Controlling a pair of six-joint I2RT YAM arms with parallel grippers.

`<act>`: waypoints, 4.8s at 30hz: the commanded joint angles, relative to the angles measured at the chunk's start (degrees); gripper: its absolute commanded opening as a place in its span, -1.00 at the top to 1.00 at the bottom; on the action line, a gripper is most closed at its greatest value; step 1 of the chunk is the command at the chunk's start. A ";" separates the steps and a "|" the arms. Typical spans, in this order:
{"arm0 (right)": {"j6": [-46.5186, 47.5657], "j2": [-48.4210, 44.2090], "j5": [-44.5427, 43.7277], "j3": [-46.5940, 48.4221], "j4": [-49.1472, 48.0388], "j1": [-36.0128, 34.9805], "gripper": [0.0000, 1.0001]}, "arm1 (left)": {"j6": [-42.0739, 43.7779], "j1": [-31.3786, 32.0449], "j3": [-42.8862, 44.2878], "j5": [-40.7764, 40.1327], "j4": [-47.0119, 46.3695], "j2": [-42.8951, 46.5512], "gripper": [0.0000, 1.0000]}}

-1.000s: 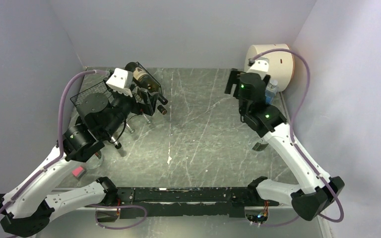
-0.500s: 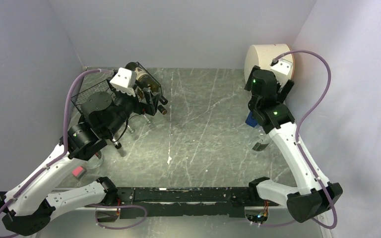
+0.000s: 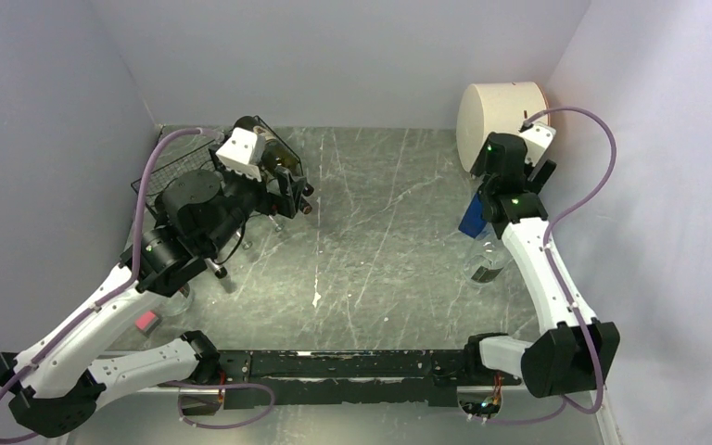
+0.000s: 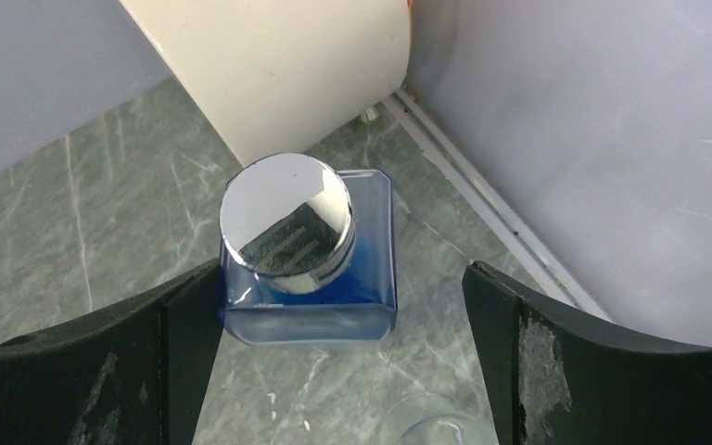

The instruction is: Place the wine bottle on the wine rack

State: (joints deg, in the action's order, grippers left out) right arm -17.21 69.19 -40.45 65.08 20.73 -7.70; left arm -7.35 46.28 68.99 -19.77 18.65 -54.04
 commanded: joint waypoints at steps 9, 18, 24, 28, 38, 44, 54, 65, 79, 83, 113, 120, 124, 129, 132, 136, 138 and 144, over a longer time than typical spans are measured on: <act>1.90 3.59 10.80 -0.98 -3.94 4.76 -0.71 | -0.82 -0.23 -0.79 1.62 -1.66 -0.36 -0.99; 4.61 5.24 14.33 1.02 -0.52 4.77 -0.73 | -0.91 -0.17 -0.71 2.00 -1.79 -0.98 -0.99; 6.31 4.58 17.28 2.22 -0.17 4.78 -0.19 | -0.92 -0.21 -1.07 1.88 -2.04 -0.96 -0.99; 6.98 3.24 22.50 2.94 0.60 4.72 0.05 | -0.82 -0.17 -2.48 2.75 -3.56 -0.80 -0.99; 7.00 -0.94 49.34 2.12 -1.91 2.58 0.21 | -2.41 -0.23 -14.83 12.11 -18.78 -2.57 -0.99; 6.84 -3.48 57.97 0.97 -2.28 -1.00 0.22 | -1.97 -0.18 -27.16 20.21 -36.12 -7.97 -0.98; -0.40 -6.13 71.61 -6.02 -10.62 -6.42 0.31 | -3.73 -0.14 -33.30 34.07 -53.71 -20.43 -0.98; -4.00 -4.87 75.85 -9.19 -15.36 -11.12 0.39 | -3.28 -0.11 -35.14 40.35 -60.96 -27.80 -0.98; -6.78 -4.10 77.43 -10.70 -18.84 -13.25 0.39 | -3.15 -0.03 -34.22 38.82 -65.08 -33.14 -0.76; -7.53 -4.74 77.58 -11.56 -19.41 -13.47 0.39 | -2.67 0.33 -33.86 39.86 -66.26 -34.59 -0.77; 1.61 -15.94 67.03 -1.21 0.09 -13.89 -0.69 | 30.29 2.32 -32.48 32.23 -66.55 -21.75 0.86; 3.43 -15.49 64.12 9.49 7.89 -13.88 -0.69 | 51.28 2.32 -26.72 30.16 -62.13 -17.96 0.86; 4.54 -12.96 64.14 16.45 13.60 -13.83 -0.69 | 62.77 2.33 -22.54 29.53 -59.83 -17.57 0.86; 9.34 -11.30 63.23 20.40 19.33 -13.83 -0.72 | 77.20 2.33 -16.67 28.86 -55.91 -19.21 0.86; 12.69 -11.16 63.42 20.35 21.92 -13.83 -0.77 | 85.84 2.32 -12.75 29.07 -53.22 -20.69 0.86; 15.97 -10.33 65.20 20.72 24.57 -13.87 -0.79 | 94.54 2.35 -8.69 30.91 -47.20 -21.60 0.86; 17.24 -10.15 65.81 20.74 25.45 -13.91 -0.81 | 98.57 2.32 -7.56 31.04 -43.94 -21.92 0.86; 19.95 -8.18 63.98 20.24 28.33 -13.92 -0.83 | 105.06 2.23 -4.88 30.50 -37.03 -22.91 0.86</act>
State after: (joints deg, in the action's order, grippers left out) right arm -0.73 59.86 24.14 84.36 45.71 -21.28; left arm 89.17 48.53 58.48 9.87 -15.86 -77.34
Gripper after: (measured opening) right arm 0.916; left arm 0.673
